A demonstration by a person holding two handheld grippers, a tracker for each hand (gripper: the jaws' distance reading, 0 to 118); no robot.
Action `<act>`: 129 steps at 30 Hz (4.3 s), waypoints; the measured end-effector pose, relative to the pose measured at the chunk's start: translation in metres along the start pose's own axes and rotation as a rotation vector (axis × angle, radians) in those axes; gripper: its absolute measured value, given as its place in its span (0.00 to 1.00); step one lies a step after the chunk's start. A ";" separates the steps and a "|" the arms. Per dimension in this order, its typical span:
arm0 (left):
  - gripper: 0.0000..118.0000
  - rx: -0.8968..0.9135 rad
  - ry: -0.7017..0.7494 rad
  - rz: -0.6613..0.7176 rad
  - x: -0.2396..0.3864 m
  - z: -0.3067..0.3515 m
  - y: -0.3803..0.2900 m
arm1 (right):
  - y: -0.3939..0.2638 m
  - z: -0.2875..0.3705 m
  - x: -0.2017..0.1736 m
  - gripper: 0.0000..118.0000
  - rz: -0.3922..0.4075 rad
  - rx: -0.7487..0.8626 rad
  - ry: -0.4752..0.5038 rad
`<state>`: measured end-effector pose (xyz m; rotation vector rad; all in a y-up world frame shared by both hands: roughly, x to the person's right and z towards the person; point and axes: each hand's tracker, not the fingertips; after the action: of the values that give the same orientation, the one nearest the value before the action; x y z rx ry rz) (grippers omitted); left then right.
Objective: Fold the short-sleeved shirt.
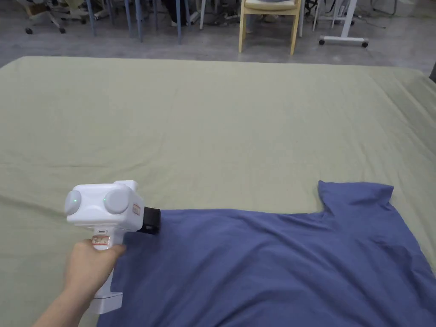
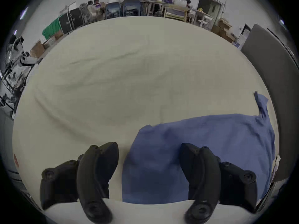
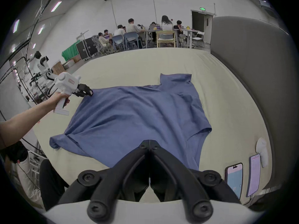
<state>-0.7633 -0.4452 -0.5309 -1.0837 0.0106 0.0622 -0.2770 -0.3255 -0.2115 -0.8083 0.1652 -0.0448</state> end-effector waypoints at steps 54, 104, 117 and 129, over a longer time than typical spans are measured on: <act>0.04 0.943 -0.033 -0.122 0.022 0.525 0.055 | 0.334 0.203 0.008 0.06 0.069 0.791 -0.110; 0.04 0.655 0.091 -0.159 0.035 0.260 0.176 | 0.391 -0.066 0.035 0.06 0.055 0.548 -0.242; 0.04 0.702 0.051 -0.190 0.016 0.316 -0.058 | 0.172 0.016 0.038 0.06 0.012 0.500 -0.138; 0.04 0.451 0.086 -0.180 0.013 0.291 -0.256 | -0.053 0.050 0.039 0.06 0.004 0.274 -0.182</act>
<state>-0.7426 -0.3069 -0.1690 -0.6324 0.0042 -0.1444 -0.2294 -0.3302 -0.1445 -0.5353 -0.0118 0.0103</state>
